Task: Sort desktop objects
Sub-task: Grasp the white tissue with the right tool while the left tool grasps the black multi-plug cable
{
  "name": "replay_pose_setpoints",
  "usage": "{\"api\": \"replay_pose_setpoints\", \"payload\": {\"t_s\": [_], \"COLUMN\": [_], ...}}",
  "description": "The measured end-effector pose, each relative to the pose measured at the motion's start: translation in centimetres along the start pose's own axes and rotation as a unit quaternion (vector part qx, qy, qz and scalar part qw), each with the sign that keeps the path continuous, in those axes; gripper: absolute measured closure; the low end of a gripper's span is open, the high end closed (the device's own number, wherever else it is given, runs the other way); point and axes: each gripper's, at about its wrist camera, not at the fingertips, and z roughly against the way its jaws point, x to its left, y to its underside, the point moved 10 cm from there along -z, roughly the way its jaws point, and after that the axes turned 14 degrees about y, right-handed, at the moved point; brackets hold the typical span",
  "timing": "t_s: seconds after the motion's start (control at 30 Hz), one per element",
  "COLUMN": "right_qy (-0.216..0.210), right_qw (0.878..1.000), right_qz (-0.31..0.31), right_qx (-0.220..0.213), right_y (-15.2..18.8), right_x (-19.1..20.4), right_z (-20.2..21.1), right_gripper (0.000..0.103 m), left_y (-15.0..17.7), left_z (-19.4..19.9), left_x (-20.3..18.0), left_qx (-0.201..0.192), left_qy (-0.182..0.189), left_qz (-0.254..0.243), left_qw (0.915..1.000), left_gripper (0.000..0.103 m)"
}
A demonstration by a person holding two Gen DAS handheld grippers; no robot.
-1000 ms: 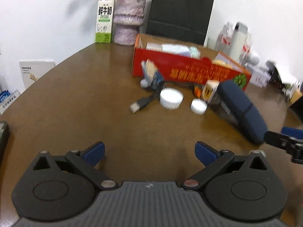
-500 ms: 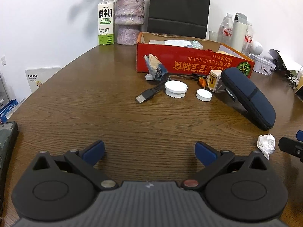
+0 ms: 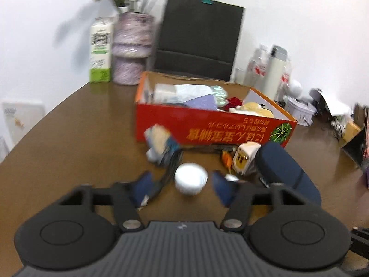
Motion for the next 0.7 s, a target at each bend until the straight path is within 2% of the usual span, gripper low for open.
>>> {"api": "replay_pose_setpoints", "payload": {"t_s": [0.03, 0.07, 0.1, 0.23, 0.3, 0.4, 0.43, 0.47, 0.53, 0.57, 0.6, 0.67, 0.7], "right_qy": [-0.004, -0.006, -0.005, -0.011, -0.018, -0.035, -0.038, -0.039, -0.036, -0.035, -0.033, -0.027, -0.024], "right_qw": [1.0, 1.0, 1.0, 1.0, 1.0, 0.999, 0.999, 0.999, 0.999, 0.999, 0.999, 0.999, 0.999], "right_qz": [-0.002, -0.004, -0.006, -0.014, -0.021, -0.033, -0.035, -0.035, -0.033, -0.032, -0.03, -0.024, -0.02], "right_qx": [0.002, 0.006, 0.007, 0.008, 0.008, 0.01, 0.01, 0.011, 0.01, 0.01, 0.01, 0.01, 0.009], "right_y": [-0.1, -0.1, -0.2, -0.2, -0.1, -0.3, -0.4, -0.4, -0.4, -0.4, -0.4, -0.3, -0.3], "right_x": [0.0, 0.0, -0.2, -0.4, -0.5, -0.6, -0.7, -0.7, -0.6, -0.5, -0.4, -0.3, -0.3], "right_z": [-0.2, -0.4, -0.5, -0.5, -0.5, -0.8, -0.8, -0.9, -0.9, -0.9, -0.9, -0.8, -0.8], "right_gripper": [0.054, 0.055, 0.055, 0.055, 0.055, 0.054, 0.054, 0.054, 0.054, 0.054, 0.054, 0.058, 0.064], "left_y": [-0.4, -0.6, -0.6, 0.7, 1.5, 2.1, 1.8, 1.5, 1.1, 1.1, 1.1, 0.9, 0.6], "left_z": [-0.9, -1.5, -1.7, -1.1, -1.5, -3.2, -3.8, -4.3, -5.0, -5.1, -4.9, -3.5, -2.4], "left_x": [0.1, 0.5, 0.8, 2.7, 3.3, 3.1, 3.1, 3.2, 3.1, 3.0, 2.8, 1.7, 0.9], "left_qx": [0.012, 0.027, 0.03, 0.037, 0.05, 0.079, 0.076, 0.077, 0.085, 0.088, 0.087, 0.061, 0.04], "left_qy": [-0.01, -0.027, -0.033, 0.022, 0.018, -0.008, -0.011, -0.014, -0.013, -0.017, -0.018, -0.008, -0.003], "left_qz": [-0.02, -0.038, -0.04, -0.014, -0.022, -0.067, -0.073, -0.073, -0.064, -0.054, -0.042, -0.027, -0.025], "left_qw": [0.9997, 0.9985, 0.9982, 0.999, 0.9983, 0.9947, 0.9943, 0.9943, 0.9943, 0.9945, 0.9952, 0.9978, 0.9989], "left_gripper": [0.071, 0.073, 0.073, 0.066, 0.064, 0.063, 0.063, 0.065, 0.081, 0.085, 0.095, 0.096, 0.096]}}
